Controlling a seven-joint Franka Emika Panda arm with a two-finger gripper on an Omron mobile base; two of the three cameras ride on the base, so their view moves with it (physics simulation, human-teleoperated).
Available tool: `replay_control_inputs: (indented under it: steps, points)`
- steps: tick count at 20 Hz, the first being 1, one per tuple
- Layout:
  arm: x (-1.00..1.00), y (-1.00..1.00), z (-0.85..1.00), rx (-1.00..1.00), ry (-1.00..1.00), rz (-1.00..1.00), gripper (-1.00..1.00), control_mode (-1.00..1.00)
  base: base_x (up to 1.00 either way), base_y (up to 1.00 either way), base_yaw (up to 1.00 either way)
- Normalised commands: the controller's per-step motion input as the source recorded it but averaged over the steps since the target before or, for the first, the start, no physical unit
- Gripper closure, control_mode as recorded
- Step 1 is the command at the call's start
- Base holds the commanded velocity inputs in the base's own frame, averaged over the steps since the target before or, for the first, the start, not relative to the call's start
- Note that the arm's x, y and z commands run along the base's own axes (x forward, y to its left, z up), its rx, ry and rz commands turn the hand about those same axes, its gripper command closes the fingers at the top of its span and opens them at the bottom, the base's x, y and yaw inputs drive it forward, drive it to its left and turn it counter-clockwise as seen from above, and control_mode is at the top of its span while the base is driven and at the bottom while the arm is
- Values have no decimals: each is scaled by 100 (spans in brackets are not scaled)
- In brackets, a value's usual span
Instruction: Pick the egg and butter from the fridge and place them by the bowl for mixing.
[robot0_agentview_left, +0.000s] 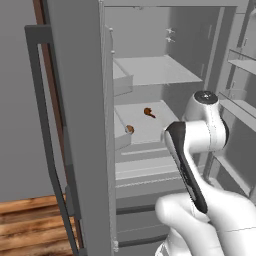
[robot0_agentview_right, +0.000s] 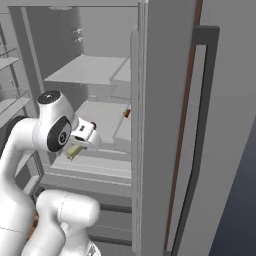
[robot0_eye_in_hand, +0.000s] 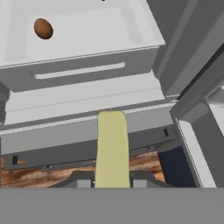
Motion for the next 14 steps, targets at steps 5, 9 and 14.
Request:
replay_control_inputs:
  steps: [5, 9, 14]
  points:
    - [0, 0, 0, 0, 0, 0, 100, 100, -86, 5, -2]
    - [0, 0, 0, 0, 0, 0, 100, 100, -67, 18, 0]
    - [0, 0, 0, 0, 0, 0, 100, 100, -92, 42, 14]
